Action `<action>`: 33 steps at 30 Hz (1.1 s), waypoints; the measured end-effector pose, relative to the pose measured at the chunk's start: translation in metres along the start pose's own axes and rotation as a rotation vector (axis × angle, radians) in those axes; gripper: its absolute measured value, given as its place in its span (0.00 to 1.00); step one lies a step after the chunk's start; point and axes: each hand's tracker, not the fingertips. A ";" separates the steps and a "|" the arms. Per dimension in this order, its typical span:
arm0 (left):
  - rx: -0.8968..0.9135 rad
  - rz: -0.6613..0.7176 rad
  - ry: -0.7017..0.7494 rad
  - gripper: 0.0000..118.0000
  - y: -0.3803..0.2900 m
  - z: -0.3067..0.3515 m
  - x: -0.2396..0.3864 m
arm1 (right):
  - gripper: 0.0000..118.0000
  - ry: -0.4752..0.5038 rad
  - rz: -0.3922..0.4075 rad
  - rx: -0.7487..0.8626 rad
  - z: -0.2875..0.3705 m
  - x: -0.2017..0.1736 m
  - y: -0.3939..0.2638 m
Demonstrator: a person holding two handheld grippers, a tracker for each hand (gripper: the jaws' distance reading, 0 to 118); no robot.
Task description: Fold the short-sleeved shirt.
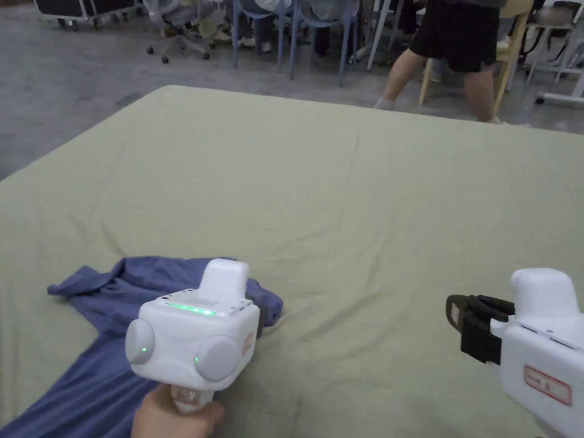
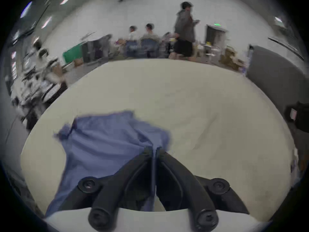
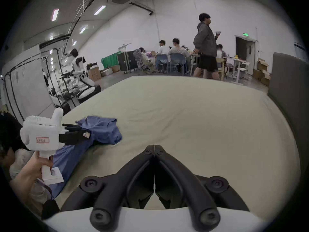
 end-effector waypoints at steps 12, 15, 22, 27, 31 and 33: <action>-0.117 -0.769 -0.853 0.02 -0.038 0.057 0.389 | 0.02 -0.425 -0.063 0.152 0.231 0.127 -0.007; -0.205 -0.988 -1.024 0.02 -0.084 0.093 0.441 | 0.02 -0.498 -0.089 0.153 0.264 0.145 -0.021; -0.420 -1.224 -1.167 0.02 -0.147 0.107 0.455 | 0.02 -0.481 -0.202 0.146 0.264 0.169 -0.053; -0.499 -0.963 -1.128 0.07 -0.122 0.083 0.445 | 0.02 -0.427 -0.219 0.128 0.241 0.164 -0.059; -0.481 -0.693 -1.025 0.61 -0.095 0.080 0.406 | 0.02 -0.378 -0.226 0.137 0.235 0.154 -0.053; -0.413 -0.527 -1.010 0.61 -0.075 0.092 0.360 | 0.02 -0.369 -0.210 0.145 0.237 0.148 -0.051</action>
